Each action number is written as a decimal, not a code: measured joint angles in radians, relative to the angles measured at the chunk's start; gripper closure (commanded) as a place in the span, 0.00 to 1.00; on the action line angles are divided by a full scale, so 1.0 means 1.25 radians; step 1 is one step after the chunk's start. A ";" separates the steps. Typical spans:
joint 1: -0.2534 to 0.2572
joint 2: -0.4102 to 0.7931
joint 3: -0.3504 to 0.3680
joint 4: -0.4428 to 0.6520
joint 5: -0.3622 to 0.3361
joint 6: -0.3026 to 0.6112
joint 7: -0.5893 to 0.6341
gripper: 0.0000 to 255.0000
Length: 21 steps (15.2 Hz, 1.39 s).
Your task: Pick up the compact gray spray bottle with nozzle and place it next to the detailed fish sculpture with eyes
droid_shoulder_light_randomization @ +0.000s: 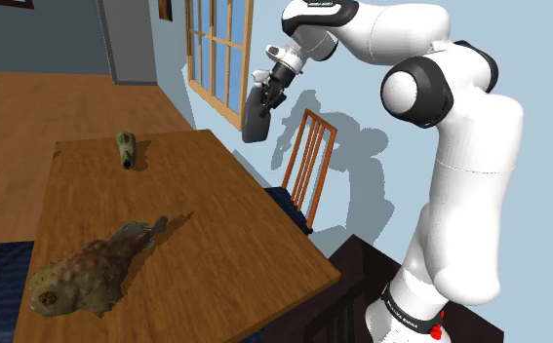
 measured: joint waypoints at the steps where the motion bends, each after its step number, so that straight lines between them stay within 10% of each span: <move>1: -0.002 0.000 -0.001 0.010 0.000 -0.009 0.004 1.00; 10: -0.035 0.023 -0.002 0.131 0.015 -0.102 0.047 1.00; 21: 0.178 -0.237 0.072 -0.147 -0.154 0.104 0.233 1.00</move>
